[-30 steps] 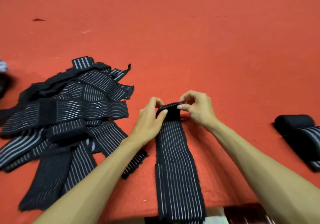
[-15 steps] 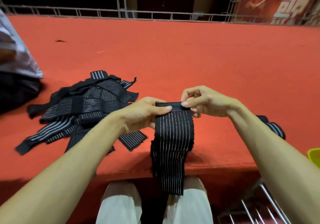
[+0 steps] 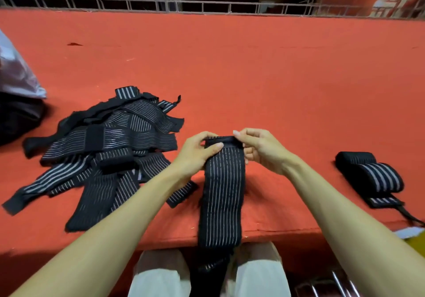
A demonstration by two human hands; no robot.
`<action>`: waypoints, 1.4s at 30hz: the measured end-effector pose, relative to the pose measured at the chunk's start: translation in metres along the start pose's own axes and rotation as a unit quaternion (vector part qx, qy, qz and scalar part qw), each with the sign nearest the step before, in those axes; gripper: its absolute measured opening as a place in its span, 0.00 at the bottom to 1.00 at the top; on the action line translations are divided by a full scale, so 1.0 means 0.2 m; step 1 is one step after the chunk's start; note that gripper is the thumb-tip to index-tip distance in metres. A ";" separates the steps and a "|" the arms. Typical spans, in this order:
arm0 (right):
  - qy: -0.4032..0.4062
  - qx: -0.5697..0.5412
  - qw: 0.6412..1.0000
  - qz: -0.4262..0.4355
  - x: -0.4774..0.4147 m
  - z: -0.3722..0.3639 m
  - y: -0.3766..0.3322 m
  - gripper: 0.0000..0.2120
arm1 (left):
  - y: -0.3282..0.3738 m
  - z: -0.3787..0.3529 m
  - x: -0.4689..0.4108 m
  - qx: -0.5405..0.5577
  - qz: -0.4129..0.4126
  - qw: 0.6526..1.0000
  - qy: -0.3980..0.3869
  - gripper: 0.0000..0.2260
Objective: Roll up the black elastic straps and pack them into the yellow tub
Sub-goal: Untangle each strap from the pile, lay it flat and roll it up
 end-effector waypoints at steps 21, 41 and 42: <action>0.161 -0.051 0.984 0.049 -0.57 -0.06 0.45 0.05 | -0.43 0.16 -0.49 0.000 -0.092 0.995 0.035 0.07; 0.202 -0.010 0.973 0.108 -0.54 -0.08 0.41 0.07 | -0.41 0.17 -0.46 0.015 -0.108 0.994 0.028 0.06; 0.194 -0.032 0.976 0.091 -0.54 -0.09 0.41 0.05 | -0.41 0.17 -0.46 0.015 -0.114 0.993 0.030 0.06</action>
Point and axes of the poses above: each hand's wrist, its own x-axis away from the middle knuckle, its own z-axis out of the back of the hand, y = z × x, the point moved 2 cm from there along -x, towards the middle knuckle, and after that the axes turned 9 degrees about x, right-handed, at the moved point
